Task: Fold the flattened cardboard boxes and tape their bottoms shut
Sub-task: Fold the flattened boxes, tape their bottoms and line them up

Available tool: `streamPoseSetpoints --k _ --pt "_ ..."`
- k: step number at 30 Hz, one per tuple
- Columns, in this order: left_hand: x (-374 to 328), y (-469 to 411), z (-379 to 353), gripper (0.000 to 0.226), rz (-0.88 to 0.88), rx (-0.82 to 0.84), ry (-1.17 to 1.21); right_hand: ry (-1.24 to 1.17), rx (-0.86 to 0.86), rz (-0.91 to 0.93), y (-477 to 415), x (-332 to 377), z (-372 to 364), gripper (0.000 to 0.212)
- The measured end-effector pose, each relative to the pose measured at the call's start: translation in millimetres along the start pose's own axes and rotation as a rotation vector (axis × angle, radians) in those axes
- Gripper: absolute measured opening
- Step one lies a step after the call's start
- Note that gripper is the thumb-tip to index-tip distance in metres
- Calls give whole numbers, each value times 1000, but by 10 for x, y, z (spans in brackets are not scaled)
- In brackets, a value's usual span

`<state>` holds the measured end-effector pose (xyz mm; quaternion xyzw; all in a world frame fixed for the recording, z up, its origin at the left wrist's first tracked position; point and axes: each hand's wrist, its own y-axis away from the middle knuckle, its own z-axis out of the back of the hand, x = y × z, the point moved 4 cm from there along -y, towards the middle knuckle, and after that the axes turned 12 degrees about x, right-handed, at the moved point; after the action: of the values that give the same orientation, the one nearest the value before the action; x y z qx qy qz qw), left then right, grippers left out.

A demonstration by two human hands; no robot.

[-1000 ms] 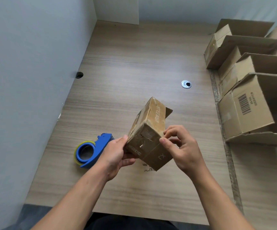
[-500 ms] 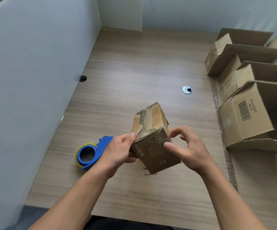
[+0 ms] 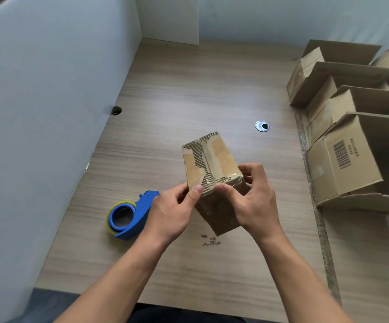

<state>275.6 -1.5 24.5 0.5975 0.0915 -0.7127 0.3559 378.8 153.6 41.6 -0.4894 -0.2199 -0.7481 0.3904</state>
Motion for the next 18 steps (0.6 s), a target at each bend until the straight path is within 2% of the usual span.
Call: streamPoseSetpoints --k 1,2,4,5,8,10,14,16,18 --pt "-37 19 -4 25 -40 -10 -6 -37 10 3 -1 25 22 45" --pt "-68 42 -5 34 -84 -25 -15 -66 18 6 1 48 42 44" --pt "-98 75 -1 68 -146 -70 -39 -95 33 13 1 61 86 45" --pt "-116 84 -3 74 -175 -73 -68 -110 46 24 -6 53 109 47" --pt "-195 95 15 59 -286 -14 -182 -177 171 145 -46 81 167 48" --pt "-253 84 75 51 -335 13 -206 -94 247 210 -52 119 182 39" --pt "-301 46 171 52 -368 55 -323 -80 310 181 -45 116 178 16" --pt "-279 41 193 52 -353 112 -317 -110 338 154 -34 109 186 18" --pt "-216 39 210 47 -326 209 -194 -113 357 126 -36 80 229 23"
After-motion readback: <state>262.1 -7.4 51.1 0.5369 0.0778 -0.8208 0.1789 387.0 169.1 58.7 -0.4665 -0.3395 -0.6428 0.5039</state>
